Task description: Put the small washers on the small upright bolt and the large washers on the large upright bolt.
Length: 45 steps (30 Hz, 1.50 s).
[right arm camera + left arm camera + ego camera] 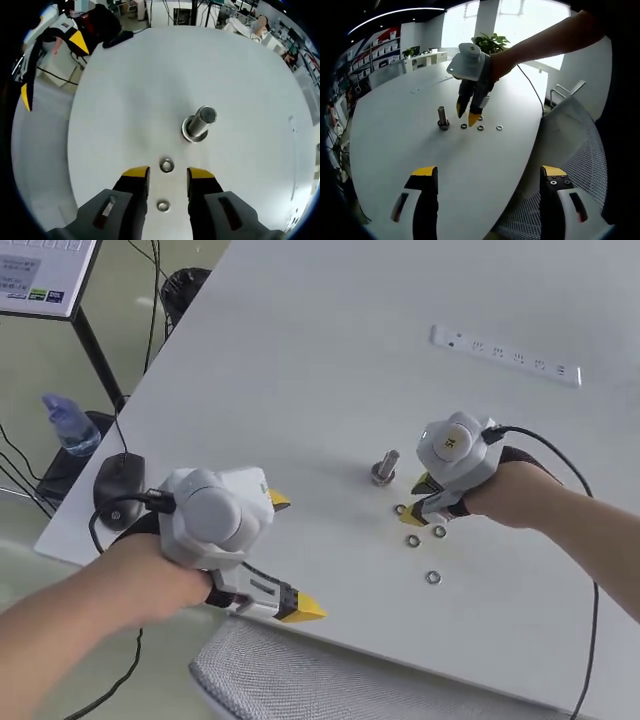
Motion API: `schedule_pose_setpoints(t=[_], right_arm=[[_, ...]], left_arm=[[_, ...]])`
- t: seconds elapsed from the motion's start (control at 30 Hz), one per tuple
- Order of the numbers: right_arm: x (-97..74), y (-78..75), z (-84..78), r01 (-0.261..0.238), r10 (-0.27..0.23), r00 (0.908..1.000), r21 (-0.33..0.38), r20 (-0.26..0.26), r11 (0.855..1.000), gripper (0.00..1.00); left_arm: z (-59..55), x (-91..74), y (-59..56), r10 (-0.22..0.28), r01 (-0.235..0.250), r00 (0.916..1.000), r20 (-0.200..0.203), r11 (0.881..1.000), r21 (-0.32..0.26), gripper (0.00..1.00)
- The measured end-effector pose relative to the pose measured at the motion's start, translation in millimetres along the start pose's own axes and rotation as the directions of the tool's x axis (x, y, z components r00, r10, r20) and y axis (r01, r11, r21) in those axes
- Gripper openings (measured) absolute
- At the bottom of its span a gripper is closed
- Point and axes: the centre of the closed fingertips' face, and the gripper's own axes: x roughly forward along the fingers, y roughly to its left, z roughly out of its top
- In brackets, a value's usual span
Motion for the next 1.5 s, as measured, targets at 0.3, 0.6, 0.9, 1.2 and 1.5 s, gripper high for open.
schedule_pose_setpoints(t=[0.3, 0.6, 0.9, 1.2, 1.5], right_arm=[[7.5, 1.0, -0.9, 0.005, -0.005, 0.9998, -0.009, -0.017, 1.0, 0.3], [11.0, -1.7, 2.3, 0.021, -0.021, 0.9995, -0.036, -0.023, 0.999, 0.28], [12.4, -1.2, 1.0, 0.021, -0.022, 0.9997, -0.042, -0.015, 0.999, 0.22], [11.9, -1.5, 0.0, 0.026, -0.028, 0.9993, -0.056, -0.026, 0.998, 0.17], [13.9, -1.4, 1.4, 0.017, -0.023, 0.9929, -0.058, -0.116, 0.998, 0.15]], left_arm=[[-1.4, 1.3, 0.5, -0.007, 0.007, 1.0, -0.003, 1.0, -0.001, 0.83], [-0.9, 1.0, 3.5, -0.006, 0.006, 1.0, 0.0, 1.0, -0.004, 0.82], [0.3, 2.1, 4.1, -0.007, 0.007, 1.0, 0.003, 1.0, -0.003, 0.82], [-1.3, 1.5, 5.3, -0.007, 0.007, 1.0, -0.003, 1.0, 0.0, 0.82], [-0.5, 2.8, 4.7, -0.007, 0.007, 1.0, -0.004, 1.0, 0.003, 0.81]])
